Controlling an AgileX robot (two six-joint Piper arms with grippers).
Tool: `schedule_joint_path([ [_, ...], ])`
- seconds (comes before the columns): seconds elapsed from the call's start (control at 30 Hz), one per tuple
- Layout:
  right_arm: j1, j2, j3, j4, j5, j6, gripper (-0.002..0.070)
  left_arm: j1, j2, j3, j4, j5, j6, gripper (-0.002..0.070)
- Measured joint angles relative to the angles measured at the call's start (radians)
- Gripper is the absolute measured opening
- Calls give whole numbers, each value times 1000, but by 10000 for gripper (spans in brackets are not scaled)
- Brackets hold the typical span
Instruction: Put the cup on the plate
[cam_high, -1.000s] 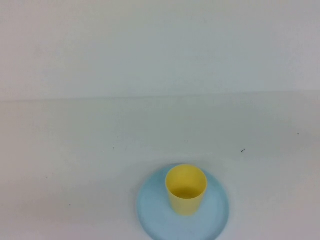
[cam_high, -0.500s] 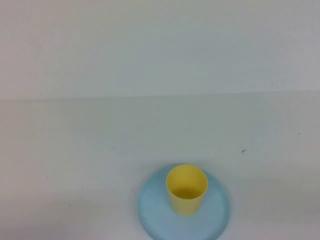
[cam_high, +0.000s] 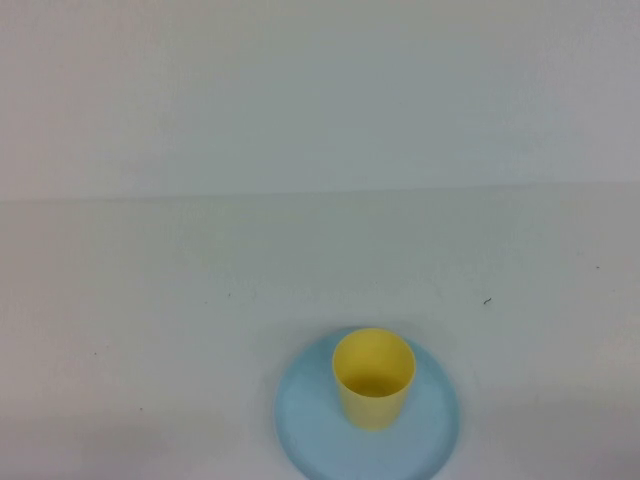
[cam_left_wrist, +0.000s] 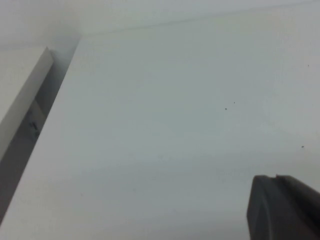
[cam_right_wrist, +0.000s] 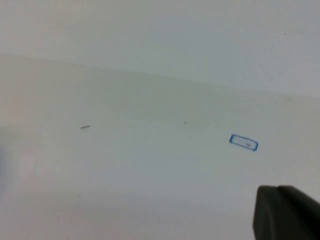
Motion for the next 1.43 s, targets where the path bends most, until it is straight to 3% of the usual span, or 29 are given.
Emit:
schedule_joint_path([
  [0.43, 0, 0, 2, -13, 140, -28, 1, 0, 0, 0, 0, -9, 36, 1],
  [0.77, 0, 0, 2, -379, 126, 419, 1, 0, 4, 0, 0, -9, 36, 1],
  [1.17, -2, -9, 2, -418, 126, 432, 1, 0, 4, 0, 0, -9, 36, 1],
  [1.43, -63, -38, 2, -422, 126, 442, 1, 0, 4, 0, 0, -9, 36, 1],
])
